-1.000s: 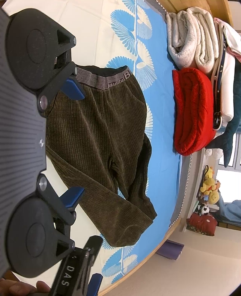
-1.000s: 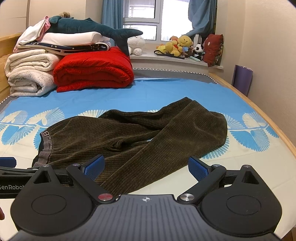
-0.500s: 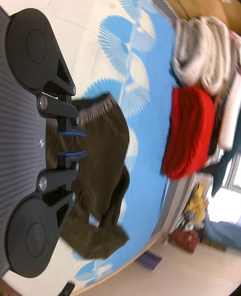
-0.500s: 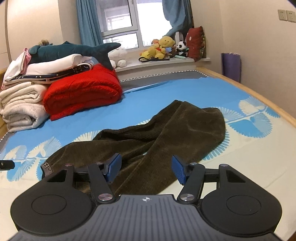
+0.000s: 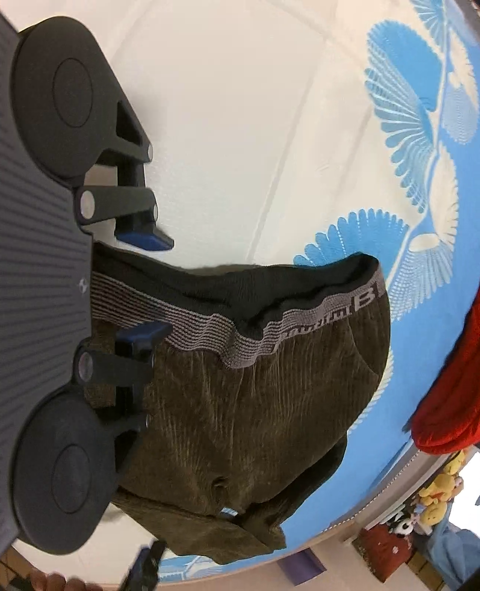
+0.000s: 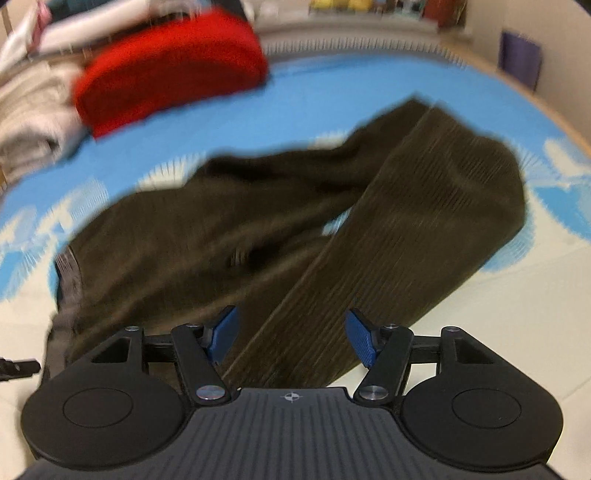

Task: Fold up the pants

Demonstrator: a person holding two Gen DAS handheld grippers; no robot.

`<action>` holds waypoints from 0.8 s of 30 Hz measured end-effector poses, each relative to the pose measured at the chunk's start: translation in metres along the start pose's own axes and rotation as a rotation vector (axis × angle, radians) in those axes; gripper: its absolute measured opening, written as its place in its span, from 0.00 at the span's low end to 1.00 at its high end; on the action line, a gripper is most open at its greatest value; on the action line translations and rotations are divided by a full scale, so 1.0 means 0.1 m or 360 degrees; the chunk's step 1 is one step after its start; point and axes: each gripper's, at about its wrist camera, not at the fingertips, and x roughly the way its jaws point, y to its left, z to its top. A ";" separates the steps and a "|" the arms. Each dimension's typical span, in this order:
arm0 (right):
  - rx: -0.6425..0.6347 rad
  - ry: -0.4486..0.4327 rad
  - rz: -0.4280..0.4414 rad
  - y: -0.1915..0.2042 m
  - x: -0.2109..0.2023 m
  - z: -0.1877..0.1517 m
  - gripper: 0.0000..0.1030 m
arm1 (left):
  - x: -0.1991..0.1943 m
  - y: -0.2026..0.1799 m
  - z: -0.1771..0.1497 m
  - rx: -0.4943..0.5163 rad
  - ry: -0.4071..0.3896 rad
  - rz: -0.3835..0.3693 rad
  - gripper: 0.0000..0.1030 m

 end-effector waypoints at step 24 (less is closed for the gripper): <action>-0.0057 -0.0002 0.0245 -0.88 -0.46 -0.12 0.00 | -0.22 -0.51 -0.24 0.0430 -0.0105 0.0053 0.20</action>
